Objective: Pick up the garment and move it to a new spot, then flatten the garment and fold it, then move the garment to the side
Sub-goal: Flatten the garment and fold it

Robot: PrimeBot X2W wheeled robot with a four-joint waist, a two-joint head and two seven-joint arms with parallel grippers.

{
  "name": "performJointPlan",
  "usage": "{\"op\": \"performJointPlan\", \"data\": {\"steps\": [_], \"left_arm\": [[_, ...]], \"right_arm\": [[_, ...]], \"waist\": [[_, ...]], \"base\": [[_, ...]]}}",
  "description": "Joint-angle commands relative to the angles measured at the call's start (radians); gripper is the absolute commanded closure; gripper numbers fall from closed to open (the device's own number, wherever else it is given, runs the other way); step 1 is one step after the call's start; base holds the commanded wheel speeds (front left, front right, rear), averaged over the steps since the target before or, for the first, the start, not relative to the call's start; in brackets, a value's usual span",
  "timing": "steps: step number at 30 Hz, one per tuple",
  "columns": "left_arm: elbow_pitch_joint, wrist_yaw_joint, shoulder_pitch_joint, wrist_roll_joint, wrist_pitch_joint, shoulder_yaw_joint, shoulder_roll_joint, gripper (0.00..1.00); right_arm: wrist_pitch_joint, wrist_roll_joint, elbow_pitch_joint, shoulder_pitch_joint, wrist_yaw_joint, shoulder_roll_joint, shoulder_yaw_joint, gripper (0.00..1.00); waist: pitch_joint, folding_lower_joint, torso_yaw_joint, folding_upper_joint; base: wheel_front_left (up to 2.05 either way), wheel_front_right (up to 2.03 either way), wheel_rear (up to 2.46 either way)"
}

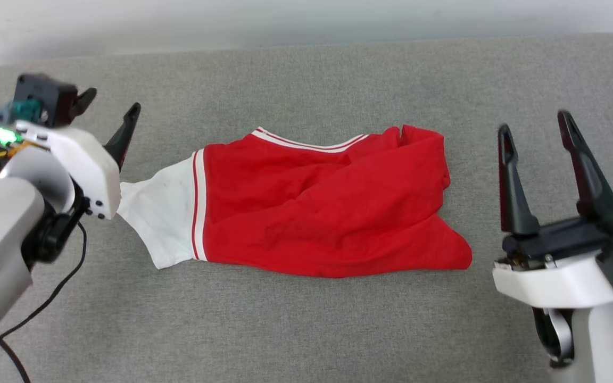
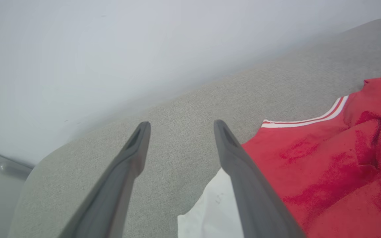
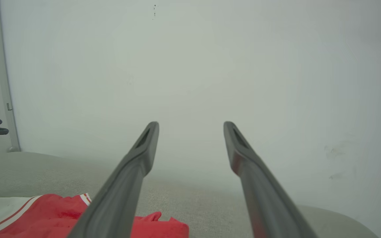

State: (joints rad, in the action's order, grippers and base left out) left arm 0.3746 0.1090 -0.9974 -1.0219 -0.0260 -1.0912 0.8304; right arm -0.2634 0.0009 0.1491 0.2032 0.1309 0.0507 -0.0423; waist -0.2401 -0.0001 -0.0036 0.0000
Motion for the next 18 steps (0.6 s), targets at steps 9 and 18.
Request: {"op": "performJointPlan", "data": {"steps": [9, 18], "left_arm": [[-0.226, 0.291, 0.252, 0.033, -0.236, 0.129, 0.036, 0.00], [-0.401, 0.445, 0.528, 0.240, -0.239, 0.383, -0.065, 0.00]], "right_arm": [[-0.002, -0.049, -0.106, 0.178, 0.000, 0.117, -0.062, 0.00], [0.140, 0.122, -0.275, 0.400, 0.000, 0.355, -0.283, 0.00]], "waist": [[0.047, 0.0001, 0.025, 0.0000], [0.056, 0.0001, 0.060, 0.0000]], "base": [[0.00, 0.00, 0.00], [0.00, 0.00, 0.00]]}}
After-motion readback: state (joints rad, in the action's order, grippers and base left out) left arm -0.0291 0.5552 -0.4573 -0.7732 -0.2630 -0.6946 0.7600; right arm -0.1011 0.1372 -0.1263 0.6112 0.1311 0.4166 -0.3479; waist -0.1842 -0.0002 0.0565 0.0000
